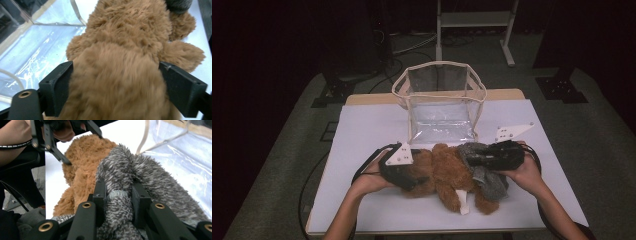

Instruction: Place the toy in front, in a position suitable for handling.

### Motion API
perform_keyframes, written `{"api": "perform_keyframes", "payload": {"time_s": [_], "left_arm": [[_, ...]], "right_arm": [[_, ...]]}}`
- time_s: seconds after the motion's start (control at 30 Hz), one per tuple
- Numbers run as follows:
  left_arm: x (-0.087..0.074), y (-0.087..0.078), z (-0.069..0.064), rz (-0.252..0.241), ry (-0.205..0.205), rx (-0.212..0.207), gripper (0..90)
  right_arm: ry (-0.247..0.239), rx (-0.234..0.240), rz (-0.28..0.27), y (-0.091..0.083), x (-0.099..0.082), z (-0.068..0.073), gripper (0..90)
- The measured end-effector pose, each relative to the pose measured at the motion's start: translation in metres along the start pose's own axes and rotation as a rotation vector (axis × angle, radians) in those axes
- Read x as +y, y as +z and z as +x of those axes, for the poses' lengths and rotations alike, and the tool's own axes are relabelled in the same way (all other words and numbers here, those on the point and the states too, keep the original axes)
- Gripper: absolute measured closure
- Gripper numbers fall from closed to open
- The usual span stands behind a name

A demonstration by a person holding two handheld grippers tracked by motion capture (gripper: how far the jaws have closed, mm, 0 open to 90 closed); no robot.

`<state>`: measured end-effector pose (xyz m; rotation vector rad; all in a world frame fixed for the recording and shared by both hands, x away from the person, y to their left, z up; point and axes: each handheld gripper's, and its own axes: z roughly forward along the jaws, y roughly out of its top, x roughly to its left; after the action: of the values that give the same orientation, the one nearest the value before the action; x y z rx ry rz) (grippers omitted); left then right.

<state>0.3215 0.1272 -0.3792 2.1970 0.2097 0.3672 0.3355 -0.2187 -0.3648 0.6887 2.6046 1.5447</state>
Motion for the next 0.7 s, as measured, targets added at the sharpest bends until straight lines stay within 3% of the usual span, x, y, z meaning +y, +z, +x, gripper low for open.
{"api": "perform_keyframes", "payload": {"time_s": [0.07, 0.17, 0.3, 0.4, 0.47, 0.57, 0.7], "left_arm": [[-0.005, -0.003, 0.002, -0.007, 0.001, 0.001, 10.6], [-0.015, -0.007, 0.004, -0.048, -0.023, -0.032, 9.1], [-0.032, -0.002, 0.007, -0.08, -0.03, -0.059, 5.3], [-0.041, 0.004, 0.013, -0.121, -0.085, -0.083, 2.3], [-0.043, 0.009, 0.015, -0.129, -0.118, -0.093, 0.0], [-0.043, 0.013, 0.016, -0.142, -0.136, -0.098, 0.0], [-0.04, 0.018, 0.012, -0.14, -0.132, -0.086, 0.0]], "right_arm": [[0.011, -0.007, 0.001, -0.003, -0.006, -0.003, 69.0], [0.03, 0.0, -0.006, -0.006, -0.011, -0.006, 69.0], [0.032, 0.007, -0.007, -0.006, -0.013, -0.008, 69.0], [0.032, 0.009, -0.005, -0.005, -0.013, -0.009, 69.0], [0.035, 0.012, -0.003, -0.004, -0.013, -0.011, 69.0], [0.043, 0.014, -0.005, -0.005, -0.015, -0.013, 69.0], [0.055, 0.024, -0.012, -0.005, -0.018, -0.015, 69.0]]}}
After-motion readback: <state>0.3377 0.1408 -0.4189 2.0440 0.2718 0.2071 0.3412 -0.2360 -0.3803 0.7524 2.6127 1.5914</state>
